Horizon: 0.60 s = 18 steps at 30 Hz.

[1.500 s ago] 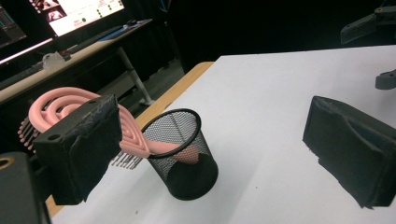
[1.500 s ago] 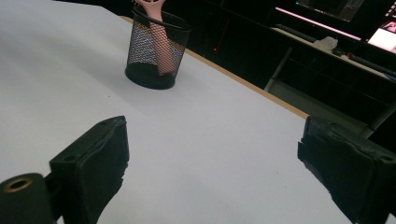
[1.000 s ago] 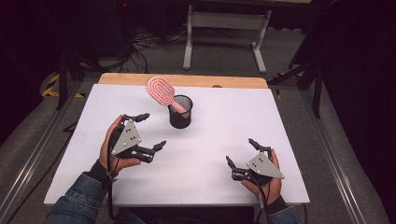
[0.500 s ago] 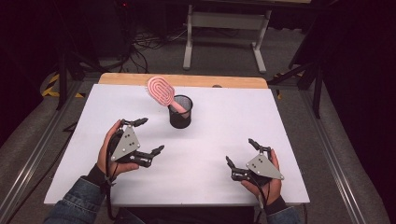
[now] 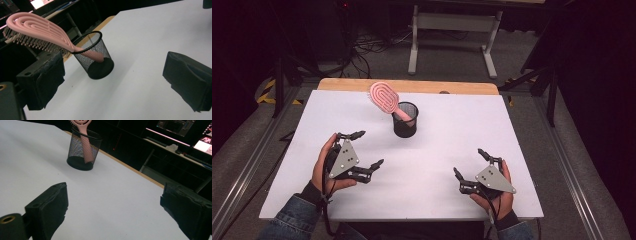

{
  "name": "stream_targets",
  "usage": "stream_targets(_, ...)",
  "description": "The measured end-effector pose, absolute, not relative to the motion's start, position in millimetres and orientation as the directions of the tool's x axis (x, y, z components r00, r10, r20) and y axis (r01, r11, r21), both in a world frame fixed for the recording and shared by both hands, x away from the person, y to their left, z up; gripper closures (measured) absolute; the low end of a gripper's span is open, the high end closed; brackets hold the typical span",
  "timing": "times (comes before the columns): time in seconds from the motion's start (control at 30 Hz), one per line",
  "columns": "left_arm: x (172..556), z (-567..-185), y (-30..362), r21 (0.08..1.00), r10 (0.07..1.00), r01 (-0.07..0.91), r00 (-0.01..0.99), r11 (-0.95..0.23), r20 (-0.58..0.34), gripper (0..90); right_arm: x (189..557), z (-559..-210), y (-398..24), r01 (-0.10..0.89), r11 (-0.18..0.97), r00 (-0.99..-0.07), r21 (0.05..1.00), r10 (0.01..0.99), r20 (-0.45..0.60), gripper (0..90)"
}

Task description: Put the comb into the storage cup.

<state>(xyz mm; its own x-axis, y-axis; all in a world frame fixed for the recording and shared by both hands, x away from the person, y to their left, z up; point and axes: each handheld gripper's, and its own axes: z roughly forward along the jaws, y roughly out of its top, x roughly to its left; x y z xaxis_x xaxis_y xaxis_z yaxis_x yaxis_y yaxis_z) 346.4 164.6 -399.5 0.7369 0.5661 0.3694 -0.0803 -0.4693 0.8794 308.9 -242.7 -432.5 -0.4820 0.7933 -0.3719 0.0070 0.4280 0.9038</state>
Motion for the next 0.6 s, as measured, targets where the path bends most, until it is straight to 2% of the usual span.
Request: stream_targets(0.6, 336.6, -425.4, 177.5, 0.873, 0.588, -0.027, 0.729, -0.487, 0.351, 5.6, 307.9, -432.5, -241.0, 0.003, 0.43, -0.483, 0.903, 0.791, -0.375, 7.7)
